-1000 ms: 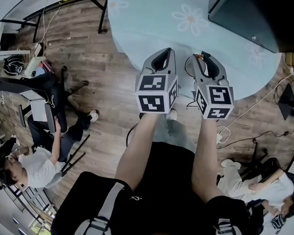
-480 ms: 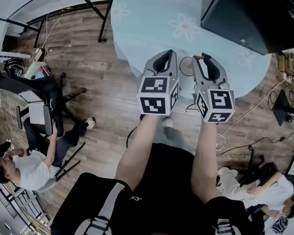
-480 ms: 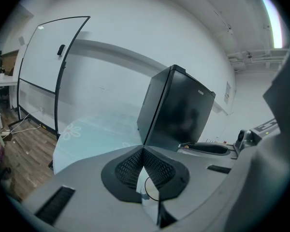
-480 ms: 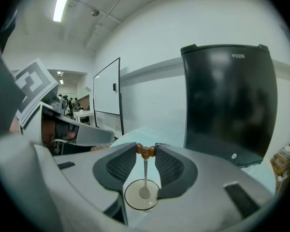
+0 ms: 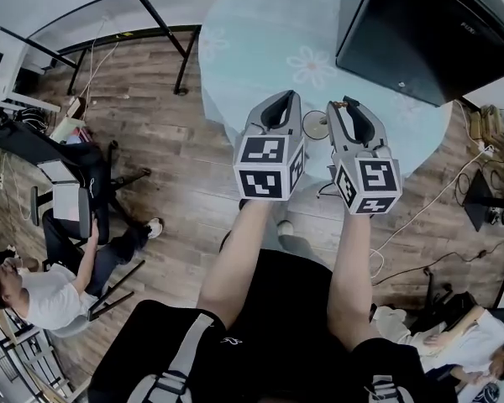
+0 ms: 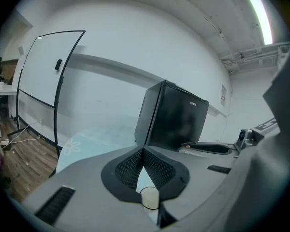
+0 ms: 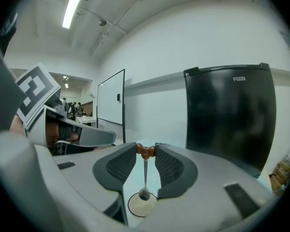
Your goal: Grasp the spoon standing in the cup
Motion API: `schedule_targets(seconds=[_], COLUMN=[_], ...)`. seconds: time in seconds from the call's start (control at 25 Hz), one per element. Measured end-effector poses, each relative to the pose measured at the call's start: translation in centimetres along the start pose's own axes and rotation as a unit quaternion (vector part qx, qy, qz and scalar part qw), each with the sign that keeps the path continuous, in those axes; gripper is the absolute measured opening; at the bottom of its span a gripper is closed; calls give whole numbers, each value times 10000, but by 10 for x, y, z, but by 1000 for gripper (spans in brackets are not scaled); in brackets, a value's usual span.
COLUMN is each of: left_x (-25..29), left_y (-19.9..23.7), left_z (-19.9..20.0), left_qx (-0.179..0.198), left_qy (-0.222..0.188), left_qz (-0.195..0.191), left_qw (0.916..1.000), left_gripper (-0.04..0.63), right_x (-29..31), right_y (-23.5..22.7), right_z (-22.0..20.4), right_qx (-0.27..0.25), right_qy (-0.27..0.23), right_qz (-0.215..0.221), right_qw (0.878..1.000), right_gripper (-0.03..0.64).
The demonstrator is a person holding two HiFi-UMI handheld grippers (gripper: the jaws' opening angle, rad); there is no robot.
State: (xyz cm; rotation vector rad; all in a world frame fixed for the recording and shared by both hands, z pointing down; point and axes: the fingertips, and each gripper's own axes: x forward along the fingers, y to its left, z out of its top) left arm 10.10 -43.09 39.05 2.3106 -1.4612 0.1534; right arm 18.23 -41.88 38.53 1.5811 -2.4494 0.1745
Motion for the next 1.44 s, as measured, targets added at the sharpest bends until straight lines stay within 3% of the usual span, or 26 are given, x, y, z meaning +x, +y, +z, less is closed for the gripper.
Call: schedule_targets(seconds=[0.48, 0.96, 1.44], left_x=[-13, -25, -35], left_y=[-24, -37, -46], left_z=[48, 65, 86], left_qx=[279, 600, 680], left_qy=[-468, -683, -972], left_qz=[-121, -69, -79], left_qw=[9984, 9958, 9929], left_gripper=[0, 0, 0], right_x=[-16, -29, -40], right_y=[5, 5, 7], right_z=[48, 66, 85], right_qx=[-295, -296, -492], right_qy=[-465, -735, -927], right_qz=[153, 217, 258], right_qw=[9984, 9966, 9941], right_gripper=[126, 126, 126])
